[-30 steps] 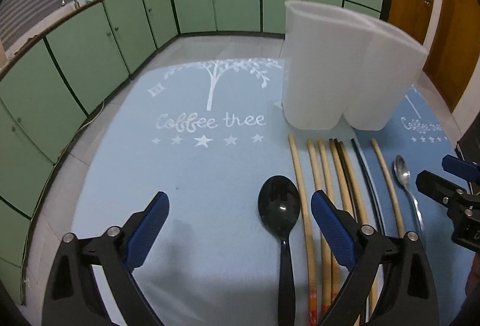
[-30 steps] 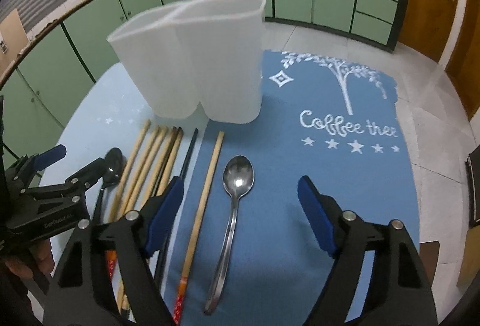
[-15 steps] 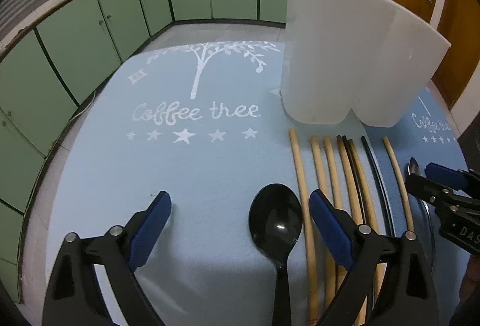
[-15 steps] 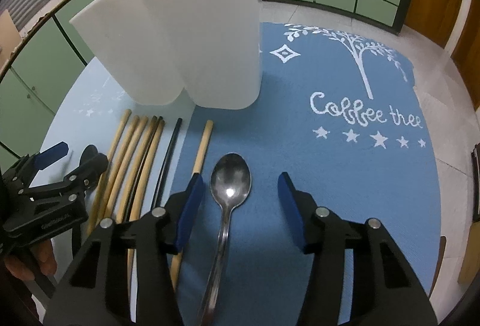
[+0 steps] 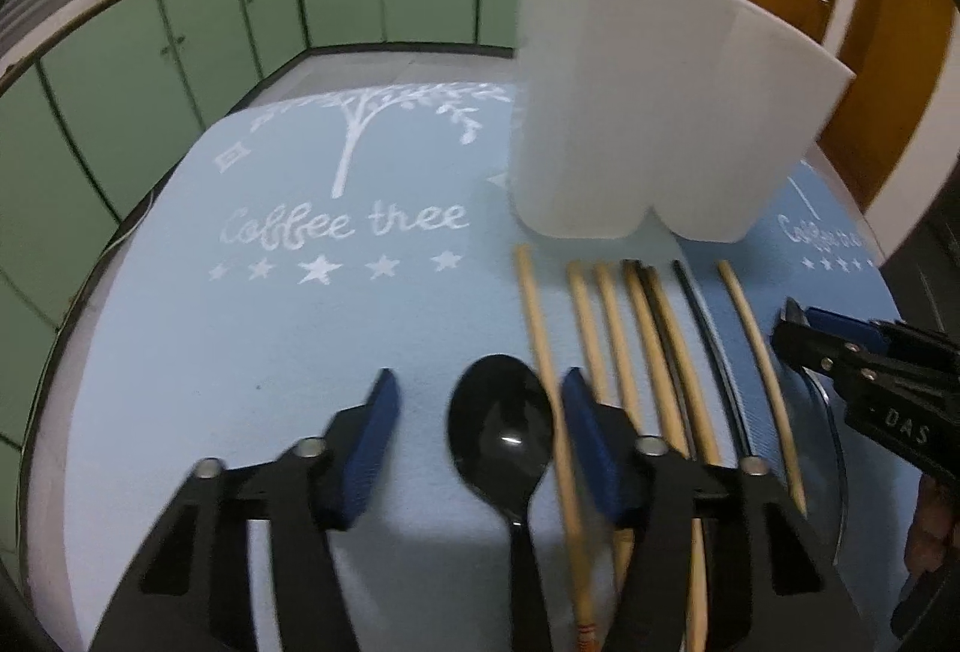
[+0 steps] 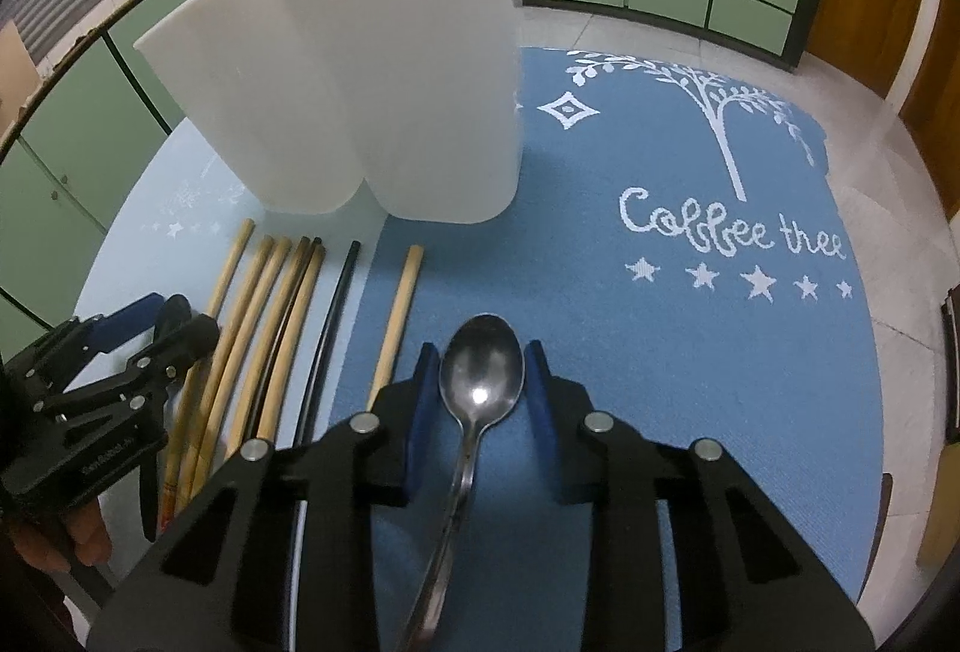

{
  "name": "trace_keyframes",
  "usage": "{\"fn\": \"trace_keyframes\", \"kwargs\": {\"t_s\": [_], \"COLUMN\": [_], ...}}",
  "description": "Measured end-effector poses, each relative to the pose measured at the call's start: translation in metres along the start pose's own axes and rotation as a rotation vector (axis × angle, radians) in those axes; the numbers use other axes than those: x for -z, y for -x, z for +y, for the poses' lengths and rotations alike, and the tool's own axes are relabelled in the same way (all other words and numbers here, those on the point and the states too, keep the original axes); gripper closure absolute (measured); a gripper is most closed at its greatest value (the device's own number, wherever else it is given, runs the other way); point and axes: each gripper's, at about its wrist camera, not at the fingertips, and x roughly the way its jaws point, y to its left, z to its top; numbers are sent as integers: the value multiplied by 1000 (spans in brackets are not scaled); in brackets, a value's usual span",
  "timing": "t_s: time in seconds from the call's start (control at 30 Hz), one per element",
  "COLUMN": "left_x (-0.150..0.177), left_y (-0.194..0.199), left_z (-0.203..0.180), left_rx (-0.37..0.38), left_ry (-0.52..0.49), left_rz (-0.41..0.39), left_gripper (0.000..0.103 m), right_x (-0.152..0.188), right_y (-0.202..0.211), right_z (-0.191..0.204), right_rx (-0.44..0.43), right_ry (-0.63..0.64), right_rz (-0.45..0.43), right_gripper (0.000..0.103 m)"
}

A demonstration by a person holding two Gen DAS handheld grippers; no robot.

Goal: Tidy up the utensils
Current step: 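Grasp the black spoon with the left tool while the right tool grasps the metal spoon, then lift both spoons, lower them into the white holder and open both tools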

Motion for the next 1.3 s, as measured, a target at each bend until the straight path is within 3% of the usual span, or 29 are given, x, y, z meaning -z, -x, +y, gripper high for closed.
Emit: {"fn": "trace_keyframes", "kwargs": {"t_s": [0.1,0.3,0.57,0.83,1.13,1.3], "left_x": [-1,1,4,-15,-93,-145], "left_y": [2,20,61,102,134,130], "left_z": [0,14,18,20,7,-8], "left_rx": [37,117,116,112,153,141], "left_ry": [10,74,97,112,79,44], "left_rz": [-6,-42,-153,-304,-532,-657], "left_gripper": [69,69,69,69,69,69], "right_x": [3,12,18,-3,-62,-109], "right_y": [5,22,61,115,177,189], "right_z": [-3,-7,-6,-10,-7,-5], "right_rx": [-13,-12,-19,-71,-160,-147], "right_ry": [-10,-5,1,14,69,106], "right_rz": [-12,-48,-145,-294,-470,-553], "right_gripper": [75,75,75,76,76,76]}}
